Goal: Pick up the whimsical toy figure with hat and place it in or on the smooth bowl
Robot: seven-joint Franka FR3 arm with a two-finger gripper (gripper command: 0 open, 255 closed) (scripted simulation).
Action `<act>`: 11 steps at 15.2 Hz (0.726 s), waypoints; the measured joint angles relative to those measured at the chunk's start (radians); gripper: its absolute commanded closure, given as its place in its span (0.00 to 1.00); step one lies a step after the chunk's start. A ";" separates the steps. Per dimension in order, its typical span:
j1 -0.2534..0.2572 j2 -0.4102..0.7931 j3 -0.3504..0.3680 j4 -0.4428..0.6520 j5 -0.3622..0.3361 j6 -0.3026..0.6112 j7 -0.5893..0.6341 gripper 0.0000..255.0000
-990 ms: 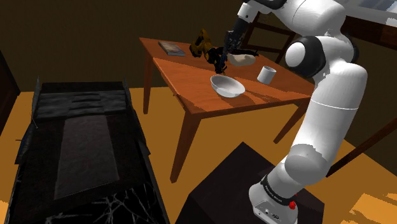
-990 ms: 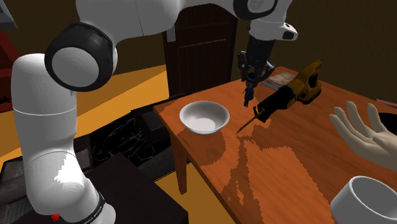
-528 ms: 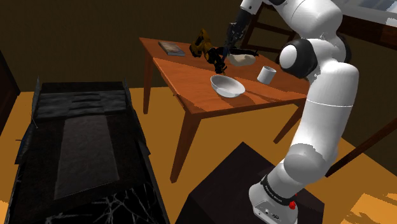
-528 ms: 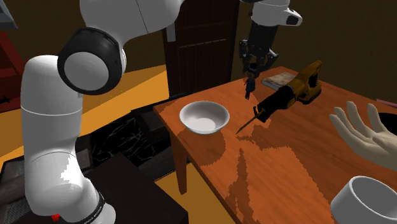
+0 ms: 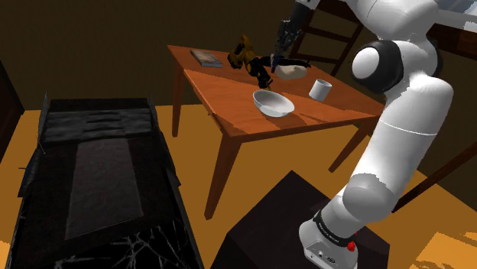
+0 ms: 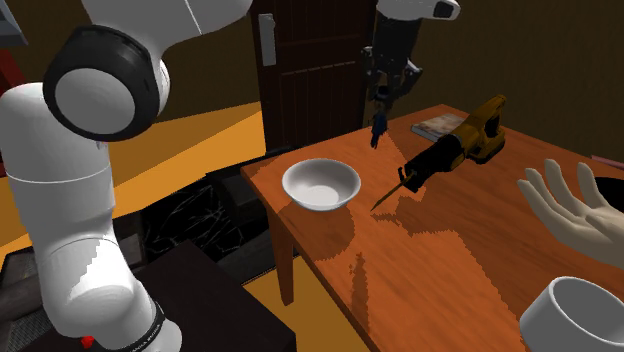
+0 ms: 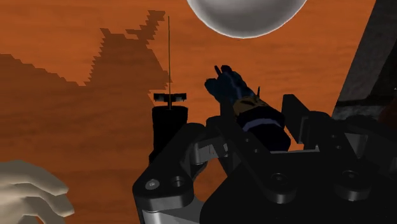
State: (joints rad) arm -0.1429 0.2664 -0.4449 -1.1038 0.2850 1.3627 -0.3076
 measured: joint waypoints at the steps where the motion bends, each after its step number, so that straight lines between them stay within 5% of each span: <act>1: 0.024 -0.055 0.001 -0.069 -0.025 0.021 0.009 1.00; 11: 0.128 -0.462 0.083 -0.455 -0.192 0.055 0.156 1.00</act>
State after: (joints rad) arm -0.0145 -0.1956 -0.3619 -1.5588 0.0931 1.4181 -0.1516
